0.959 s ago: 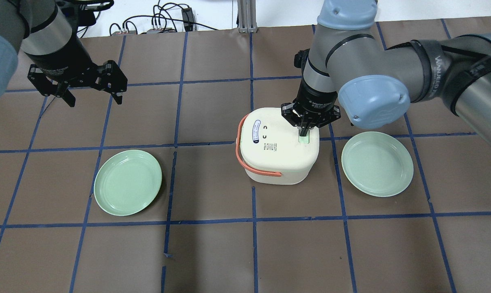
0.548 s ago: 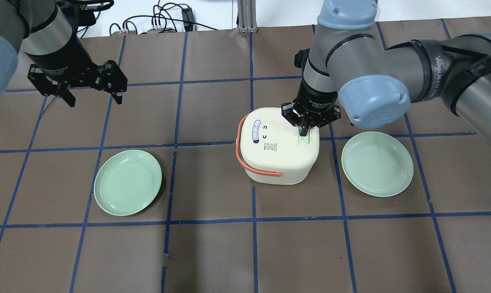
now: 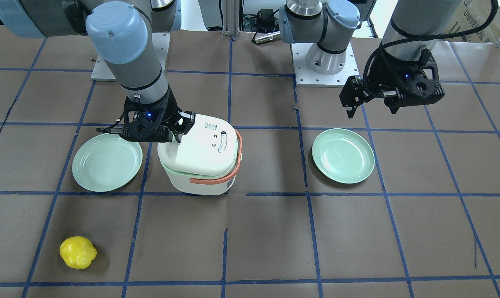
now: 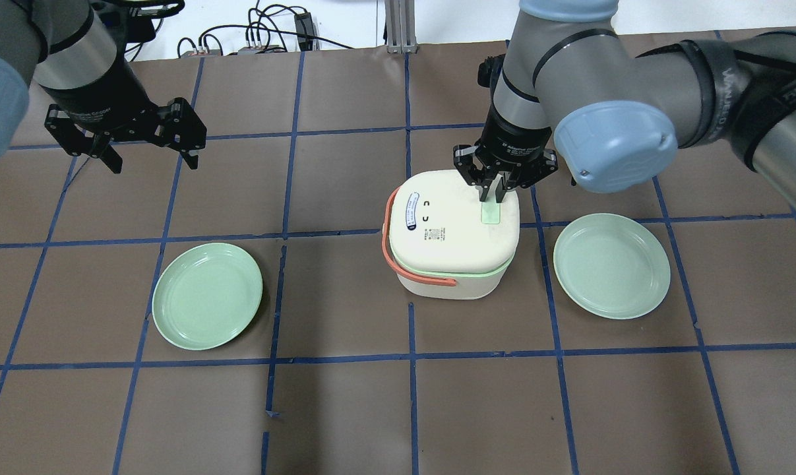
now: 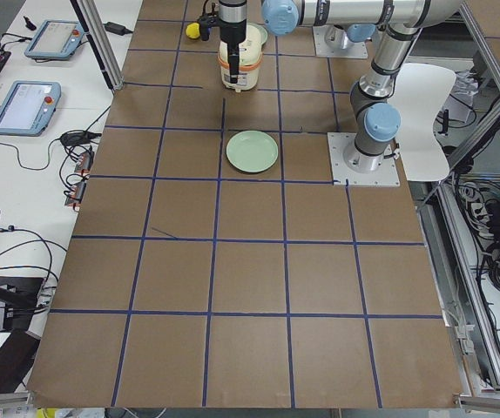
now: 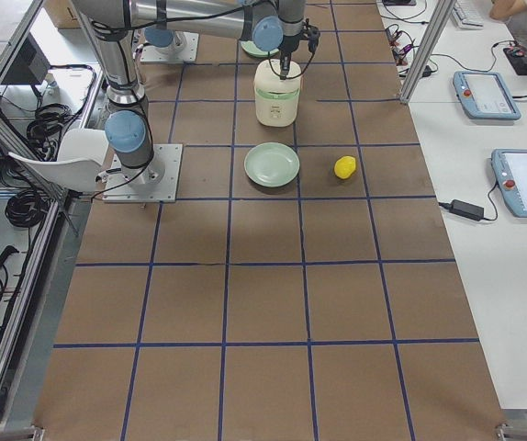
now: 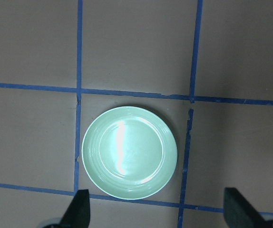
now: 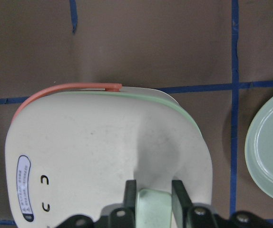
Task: Press rice cooker button
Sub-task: 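Lift the right gripper up and away from the cooker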
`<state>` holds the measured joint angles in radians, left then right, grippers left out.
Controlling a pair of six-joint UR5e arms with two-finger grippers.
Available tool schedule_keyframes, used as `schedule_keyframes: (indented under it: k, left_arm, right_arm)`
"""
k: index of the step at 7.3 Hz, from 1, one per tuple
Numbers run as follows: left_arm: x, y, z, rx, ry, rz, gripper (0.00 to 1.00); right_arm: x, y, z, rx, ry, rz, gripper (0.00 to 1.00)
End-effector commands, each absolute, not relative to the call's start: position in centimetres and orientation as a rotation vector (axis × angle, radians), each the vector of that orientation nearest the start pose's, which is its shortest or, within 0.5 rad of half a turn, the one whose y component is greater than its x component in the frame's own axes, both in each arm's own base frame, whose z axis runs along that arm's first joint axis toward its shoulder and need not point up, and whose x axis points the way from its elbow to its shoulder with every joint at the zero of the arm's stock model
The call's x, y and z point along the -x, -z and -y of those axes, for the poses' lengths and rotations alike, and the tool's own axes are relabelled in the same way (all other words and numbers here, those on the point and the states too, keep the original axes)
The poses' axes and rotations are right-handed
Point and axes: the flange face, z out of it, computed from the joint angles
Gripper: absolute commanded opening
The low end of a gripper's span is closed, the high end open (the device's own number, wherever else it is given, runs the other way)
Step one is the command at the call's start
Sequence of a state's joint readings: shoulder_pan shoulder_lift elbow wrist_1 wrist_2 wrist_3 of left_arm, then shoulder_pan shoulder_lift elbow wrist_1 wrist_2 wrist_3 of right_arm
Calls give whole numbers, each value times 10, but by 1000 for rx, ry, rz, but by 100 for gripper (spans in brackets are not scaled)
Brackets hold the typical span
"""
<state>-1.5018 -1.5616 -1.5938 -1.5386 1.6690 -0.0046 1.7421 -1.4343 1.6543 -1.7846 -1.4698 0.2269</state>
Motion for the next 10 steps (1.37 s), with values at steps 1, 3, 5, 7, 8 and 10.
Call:
schedule_keyframes:
  k: [1, 3, 5, 7, 8, 10]
  left_arm:
    - [89, -485, 497, 113, 23, -3041, 100]
    - [89, -485, 497, 113, 23, -3041, 100]
    - [89, -485, 497, 116, 23, -3041, 100]
    - [89, -485, 497, 113, 23, -3041, 100]
    - [89, -485, 497, 113, 23, -3041, 100]
    - [89, -485, 497, 113, 23, -3041, 100]
  right_arm:
    - [-223, -444, 522, -95, -49, -3047, 62]
    - [-179, -494, 531, -93, -93, -3069, 63]
    - [-146, -530, 516, -26, 36, -3110, 92]
    - [-151, -498, 508, -27, -59, -3107, 95]
    - [-150, -493, 508, -27, -59, -3107, 96]
    - [-150, -494, 510, -24, -28, -3111, 96]
